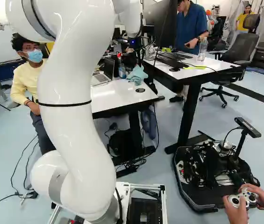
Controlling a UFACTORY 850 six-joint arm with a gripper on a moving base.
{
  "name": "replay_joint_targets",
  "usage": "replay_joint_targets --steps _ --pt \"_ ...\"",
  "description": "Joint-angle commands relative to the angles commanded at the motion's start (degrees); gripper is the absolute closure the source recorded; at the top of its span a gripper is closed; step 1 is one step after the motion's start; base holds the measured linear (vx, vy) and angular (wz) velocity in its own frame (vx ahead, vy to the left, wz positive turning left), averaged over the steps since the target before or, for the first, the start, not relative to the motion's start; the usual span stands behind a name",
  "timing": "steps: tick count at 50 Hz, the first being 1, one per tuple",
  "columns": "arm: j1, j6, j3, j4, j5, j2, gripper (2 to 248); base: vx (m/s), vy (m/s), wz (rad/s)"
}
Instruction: Clean the table with the green towel
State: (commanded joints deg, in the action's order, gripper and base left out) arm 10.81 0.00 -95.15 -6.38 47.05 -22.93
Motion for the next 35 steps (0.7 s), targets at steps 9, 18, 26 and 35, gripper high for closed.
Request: replay_joint_targets --steps 9,18,26,35 --pt "0.0 0.0 0.0 0.0 0.0 0.0 211 0.0 0.0 0.0" --pt "0.0 0.0 0.0 0.0 0.0 0.0 210 0.0 0.0 0.0" --pt "0.0 0.0 0.0 0.0 0.0 0.0 183 0.0 0.0 0.0" --pt "0.0 0.0 0.0 0.0 0.0 0.0 115 0.0 0.0 0.0"
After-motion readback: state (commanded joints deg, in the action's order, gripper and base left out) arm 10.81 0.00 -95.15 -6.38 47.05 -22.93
